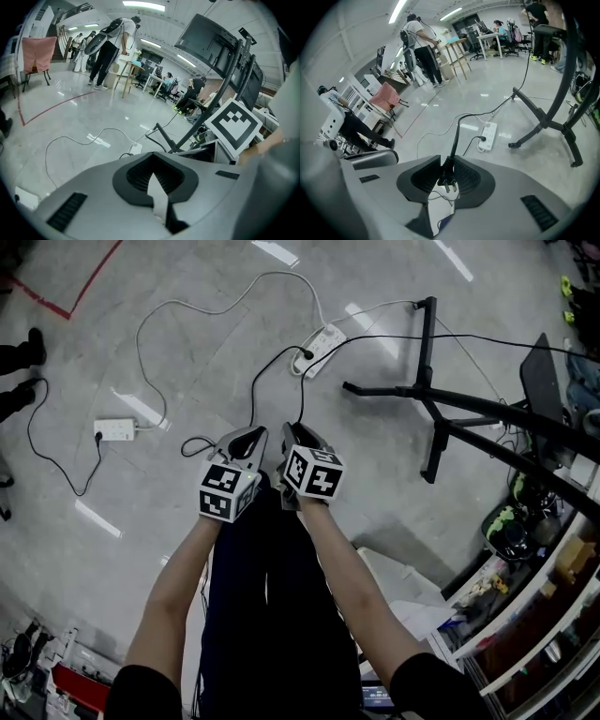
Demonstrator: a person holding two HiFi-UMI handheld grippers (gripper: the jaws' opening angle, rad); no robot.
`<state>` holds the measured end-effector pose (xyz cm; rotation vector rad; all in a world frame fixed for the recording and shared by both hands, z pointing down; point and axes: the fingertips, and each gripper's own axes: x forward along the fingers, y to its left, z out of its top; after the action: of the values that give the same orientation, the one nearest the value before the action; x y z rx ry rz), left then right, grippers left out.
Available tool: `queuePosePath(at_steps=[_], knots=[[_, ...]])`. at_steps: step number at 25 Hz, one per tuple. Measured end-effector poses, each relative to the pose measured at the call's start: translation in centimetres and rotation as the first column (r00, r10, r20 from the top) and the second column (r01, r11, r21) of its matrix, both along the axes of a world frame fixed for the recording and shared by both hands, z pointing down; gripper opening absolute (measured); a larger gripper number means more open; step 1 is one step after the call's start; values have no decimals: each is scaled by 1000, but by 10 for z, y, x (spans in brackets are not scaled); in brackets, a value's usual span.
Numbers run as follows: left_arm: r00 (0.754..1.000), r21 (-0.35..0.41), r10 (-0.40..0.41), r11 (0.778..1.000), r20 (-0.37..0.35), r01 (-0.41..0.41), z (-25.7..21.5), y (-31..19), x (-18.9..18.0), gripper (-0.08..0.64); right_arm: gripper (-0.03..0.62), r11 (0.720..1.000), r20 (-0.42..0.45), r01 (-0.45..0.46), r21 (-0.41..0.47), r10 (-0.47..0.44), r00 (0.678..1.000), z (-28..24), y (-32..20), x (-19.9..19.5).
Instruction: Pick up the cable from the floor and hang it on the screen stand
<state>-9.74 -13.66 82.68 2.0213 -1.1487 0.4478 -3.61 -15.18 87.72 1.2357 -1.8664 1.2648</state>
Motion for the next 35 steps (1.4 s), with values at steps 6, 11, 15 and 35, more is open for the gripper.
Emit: queuePosePath(at_steps=[6,11,15,35], knots=[[1000,8,10,1000,-6,-10,-26,5,8,5,104,999,-3,21,32,-21,1000,-30,8,2],[1000,22,-9,1000,-23,9,-62,2,12,5,104,996,-5,35,81,-35,999,-72,7,9],[1000,35,-17,999,-24,18,-88,0,10,5,104,993,3,17,114,-17,1000,-106,6,13],[995,180,93,980,-44,-84,-258,3,50,5,104,968,61,-52,245,39,997,-261,16,34]])
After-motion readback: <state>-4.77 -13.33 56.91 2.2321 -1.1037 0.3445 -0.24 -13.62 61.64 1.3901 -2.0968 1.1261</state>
